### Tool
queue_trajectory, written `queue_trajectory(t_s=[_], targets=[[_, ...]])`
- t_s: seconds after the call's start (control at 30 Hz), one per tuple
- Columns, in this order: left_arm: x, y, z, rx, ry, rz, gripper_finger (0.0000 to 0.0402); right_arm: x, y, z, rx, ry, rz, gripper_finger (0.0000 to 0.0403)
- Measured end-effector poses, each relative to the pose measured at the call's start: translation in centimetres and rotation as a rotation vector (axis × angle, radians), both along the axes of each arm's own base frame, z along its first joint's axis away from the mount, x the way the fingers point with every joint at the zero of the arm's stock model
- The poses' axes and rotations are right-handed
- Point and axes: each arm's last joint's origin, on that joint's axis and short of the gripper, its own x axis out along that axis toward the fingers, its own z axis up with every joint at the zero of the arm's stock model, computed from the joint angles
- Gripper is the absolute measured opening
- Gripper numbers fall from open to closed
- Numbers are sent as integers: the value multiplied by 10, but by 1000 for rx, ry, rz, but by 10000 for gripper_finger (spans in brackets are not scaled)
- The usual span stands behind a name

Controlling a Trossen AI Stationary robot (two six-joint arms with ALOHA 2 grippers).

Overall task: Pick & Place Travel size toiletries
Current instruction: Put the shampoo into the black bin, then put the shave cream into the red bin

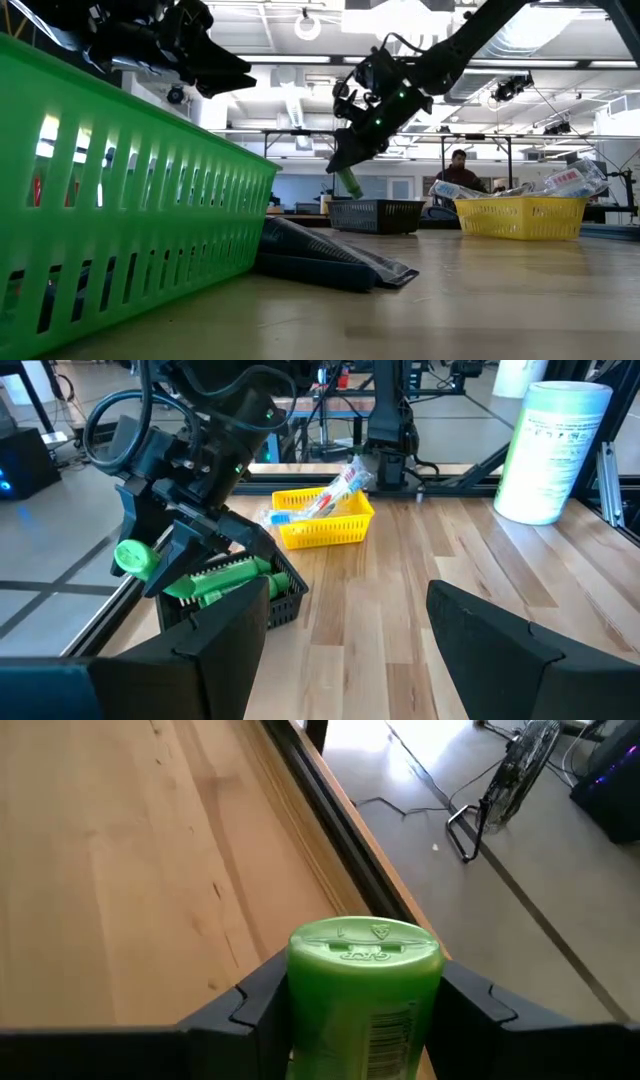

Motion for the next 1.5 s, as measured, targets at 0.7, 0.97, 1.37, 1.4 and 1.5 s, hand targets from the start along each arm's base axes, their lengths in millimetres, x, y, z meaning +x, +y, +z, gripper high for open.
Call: queue_trajectory(t_s=[0.7, 0.97, 1.37, 1.4, 1.5], targets=[[0, 0, 0, 1, 1, 1, 267, -3, 0, -4, -60, 104, 53, 232], [0, 0, 0, -1, 1, 1, 267, 2, 27, 26, -129, 39, 104, 222], [0, 0, 0, -4, 1, 1, 267, 6, 90, 76, -176, -103, 259, 152], [0, 0, 0, -4, 1, 1, 267, 6, 93, 79, -171, -113, 263, 145], [0, 0, 0, -4, 1, 1, 267, 6, 103, 83, -137, -146, 265, 120]])
